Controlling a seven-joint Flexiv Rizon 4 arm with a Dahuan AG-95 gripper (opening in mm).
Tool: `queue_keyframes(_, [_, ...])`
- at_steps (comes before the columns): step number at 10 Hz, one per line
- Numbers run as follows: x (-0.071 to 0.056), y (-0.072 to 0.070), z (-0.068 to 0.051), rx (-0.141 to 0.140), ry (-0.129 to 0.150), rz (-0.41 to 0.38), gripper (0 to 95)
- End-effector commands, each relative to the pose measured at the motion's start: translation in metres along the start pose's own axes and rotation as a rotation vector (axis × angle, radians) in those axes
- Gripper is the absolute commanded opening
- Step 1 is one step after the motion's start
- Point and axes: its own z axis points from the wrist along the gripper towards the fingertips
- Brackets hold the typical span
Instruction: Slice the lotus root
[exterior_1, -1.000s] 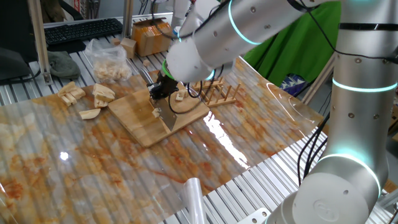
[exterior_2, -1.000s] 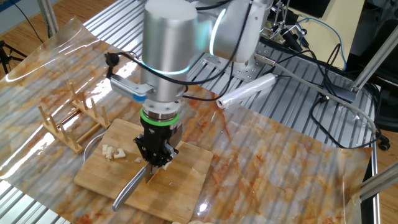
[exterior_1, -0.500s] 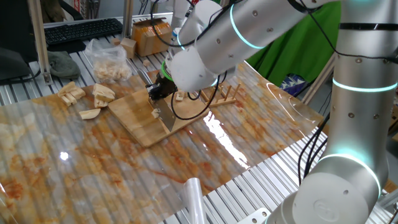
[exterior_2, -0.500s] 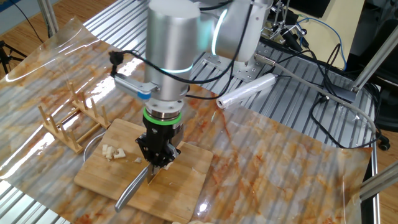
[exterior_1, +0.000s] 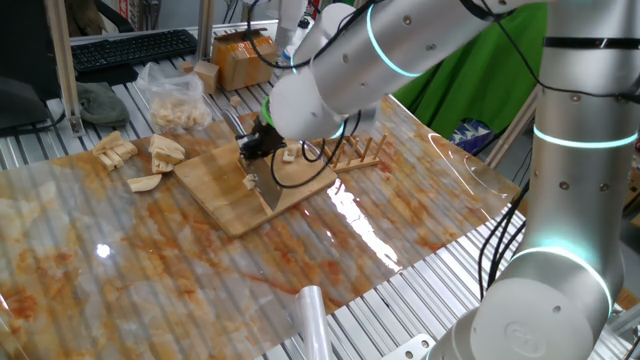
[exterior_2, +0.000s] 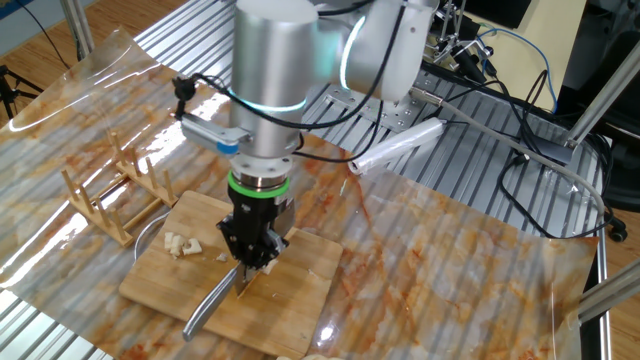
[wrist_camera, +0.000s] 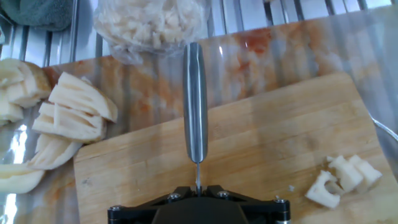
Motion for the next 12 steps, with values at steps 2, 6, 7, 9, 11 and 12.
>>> queue_keyframes(2, [-0.009,-0.007,0.004,0.022,0.047,-0.029,0.0])
queue_keyframes(6, [-0.012,0.0,0.001,0.027,0.082,-0.024,0.0])
queue_keyframes(7, [-0.014,-0.001,0.002,0.03,0.083,-0.036,0.0])
queue_keyframes(9, [-0.021,-0.003,0.004,0.039,0.14,-0.072,0.0])
queue_keyframes(11, [-0.032,-0.008,-0.001,0.052,0.203,-0.116,0.0])
queue_keyframes(12, [-0.035,-0.011,-0.002,0.052,0.213,-0.128,0.0])
